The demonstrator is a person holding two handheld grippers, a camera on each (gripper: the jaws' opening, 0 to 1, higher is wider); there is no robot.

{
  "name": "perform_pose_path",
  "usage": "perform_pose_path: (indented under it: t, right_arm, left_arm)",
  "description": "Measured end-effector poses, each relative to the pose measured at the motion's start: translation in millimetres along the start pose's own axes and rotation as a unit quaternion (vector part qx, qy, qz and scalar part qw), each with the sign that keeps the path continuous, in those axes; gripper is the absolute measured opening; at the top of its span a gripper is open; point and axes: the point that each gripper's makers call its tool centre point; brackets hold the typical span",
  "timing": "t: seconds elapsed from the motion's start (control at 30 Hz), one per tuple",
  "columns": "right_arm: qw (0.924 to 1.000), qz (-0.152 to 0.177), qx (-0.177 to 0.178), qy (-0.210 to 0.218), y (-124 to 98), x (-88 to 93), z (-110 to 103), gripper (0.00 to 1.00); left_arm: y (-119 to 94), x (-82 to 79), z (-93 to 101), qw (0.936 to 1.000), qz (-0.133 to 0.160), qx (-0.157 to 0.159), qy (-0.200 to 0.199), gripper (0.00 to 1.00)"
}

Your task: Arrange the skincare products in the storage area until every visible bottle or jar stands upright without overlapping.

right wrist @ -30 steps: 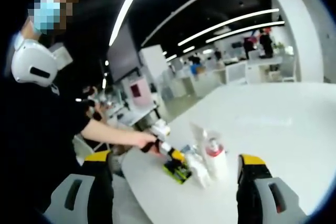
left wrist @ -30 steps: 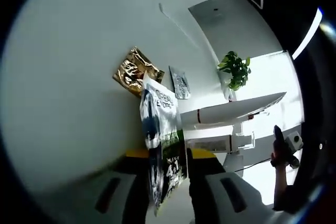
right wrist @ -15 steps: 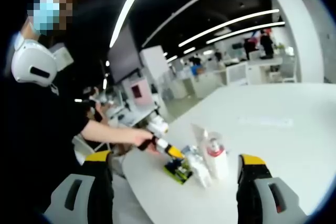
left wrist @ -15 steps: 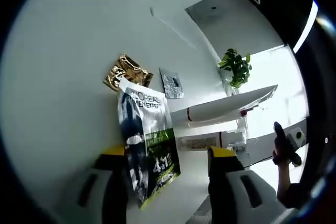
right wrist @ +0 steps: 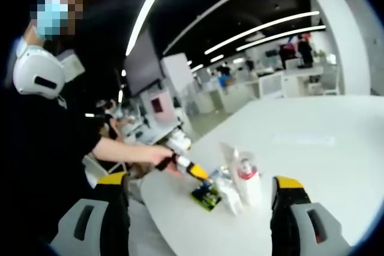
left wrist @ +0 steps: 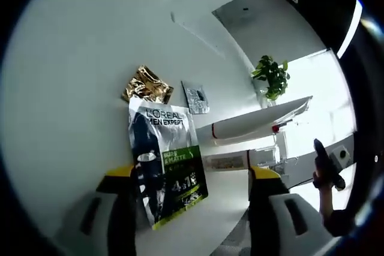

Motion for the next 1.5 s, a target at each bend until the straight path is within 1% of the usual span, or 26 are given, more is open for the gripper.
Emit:
perform_pose_path:
  t: [0.23, 0.43, 0.6, 0.7, 0.8, 1.03, 1.1, 1.17, 1.2, 1.27, 1.37, 1.5]
  right_arm:
    - [1.0, 0.005, -0.001, -0.004, -1, -3.2, -4, 0.99]
    - [1.0, 0.003, 0.002, -0.009, -1, -1.6, -9, 0.99]
    - [0.9998, -0.004, 0.005, -0.017, 0, -0.4, -15, 0.99]
    - [0.9997, -0.005, 0.005, -0.021, 0, -1.0, -18, 0.99]
    - [0.9995, -0.006, 0.011, -0.028, -1, -1.9, -19, 0.99]
    - [0.9992, -0.009, 0.014, -0.036, 2, -2.3, -27, 0.99]
    - [0.9991, -0.012, 0.012, -0.039, 3, -2.0, -30, 0.99]
    - [0.999, -0.014, 0.012, -0.041, 3, -1.8, -33, 0.99]
    - [0.999, -0.013, 0.011, -0.042, 3, -2.1, -34, 0.99]
    - [0.999, -0.01, 0.011, -0.042, 1, -3.0, -36, 0.99]
    - [0.9989, -0.008, 0.014, -0.043, -3, -4.4, -38, 0.99]
    - [0.9986, -0.007, 0.022, -0.048, -10, -5.9, -39, 0.99]
  left_arm:
    - [-9, 0.3, 2.3, 1.0, 0.007, -0.005, 0.003, 0.74]
    - [-21, 0.7, 4.4, 0.9997, 0.018, -0.013, 0.013, 0.78]
    - [-39, 3.2, 7.5, 0.999, 0.029, -0.024, 0.026, 0.83]
    - [-49, 5.3, 6.0, 0.9985, 0.032, -0.031, 0.032, 0.86]
    - [-62, 9.1, 5.3, 0.9975, 0.036, -0.042, 0.043, 0.91]
    - [-90, 21.2, 15.6, 0.9956, 0.044, -0.041, 0.072, 0.95]
    - [-98, 21.1, 20.5, 0.9941, 0.056, -0.036, 0.086, 0.96]
    - [-107, 21.4, 26.4, 0.9932, 0.068, -0.029, 0.09, 0.98]
    - [-112, 19.5, 31.3, 0.9919, 0.081, -0.022, 0.096, 0.99]
    - [-122, 17.8, 37.3, 0.9898, 0.098, -0.02, 0.101, 0.99]
    - [-134, 17.8, 42.9, 0.9878, 0.109, -0.02, 0.109, 0.99]
    - [-152, 18.8, 48.2, 0.9825, 0.116, -0.035, 0.141, 0.99]
Point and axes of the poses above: the point that each gripper's makers call its tool centre point, and the gripper's own axes: y roughly forward along the fingers, z roughly to its right, x roughly out of its underside
